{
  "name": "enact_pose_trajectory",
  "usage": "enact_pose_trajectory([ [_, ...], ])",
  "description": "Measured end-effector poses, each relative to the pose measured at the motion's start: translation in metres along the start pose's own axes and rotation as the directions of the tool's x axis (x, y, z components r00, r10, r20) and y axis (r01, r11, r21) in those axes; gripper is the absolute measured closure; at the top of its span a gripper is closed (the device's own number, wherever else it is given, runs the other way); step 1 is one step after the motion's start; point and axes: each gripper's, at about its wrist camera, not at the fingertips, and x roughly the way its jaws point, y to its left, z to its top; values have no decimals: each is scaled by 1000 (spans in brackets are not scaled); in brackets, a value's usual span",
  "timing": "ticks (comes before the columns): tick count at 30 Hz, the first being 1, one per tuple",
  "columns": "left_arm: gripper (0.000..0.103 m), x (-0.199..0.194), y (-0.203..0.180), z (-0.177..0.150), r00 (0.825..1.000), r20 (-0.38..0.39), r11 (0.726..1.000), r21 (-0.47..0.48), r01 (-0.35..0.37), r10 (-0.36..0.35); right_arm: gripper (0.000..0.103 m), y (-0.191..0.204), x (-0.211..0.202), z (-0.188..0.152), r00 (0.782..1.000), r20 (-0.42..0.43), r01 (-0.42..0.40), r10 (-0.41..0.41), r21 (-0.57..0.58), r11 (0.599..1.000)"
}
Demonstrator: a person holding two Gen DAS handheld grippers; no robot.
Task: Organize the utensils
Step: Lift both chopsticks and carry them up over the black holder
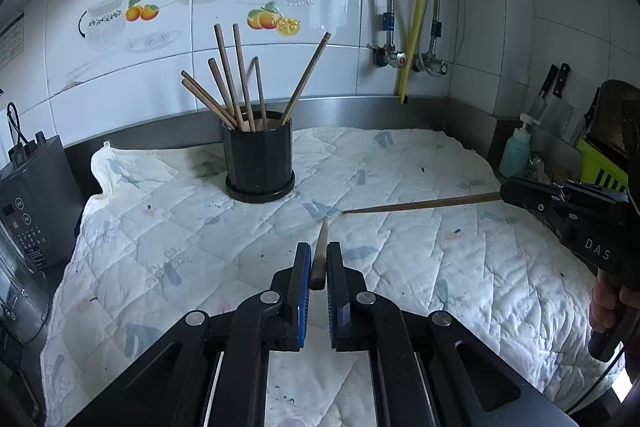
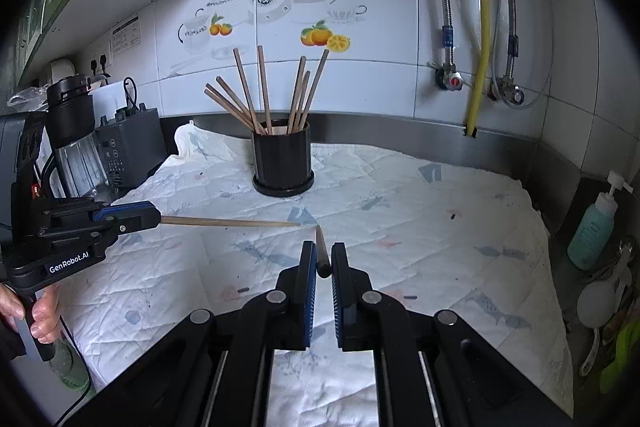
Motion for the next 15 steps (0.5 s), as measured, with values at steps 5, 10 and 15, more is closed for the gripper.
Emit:
enact_pose_trajectory([
  [5,96,5,13,20,1000,30,1000,-3,-4,4,94,1,8,24,1000,11,-5,6,-32,999],
  [10,96,14,25,48,999,38,1000,10,-10,9,94,1,23,52,1000,-16,-24,23,-62,998],
  [15,96,22,38,74,998,48,999,8,-32,32,95,-4,35,69,999,-36,-32,29,-60,998],
])
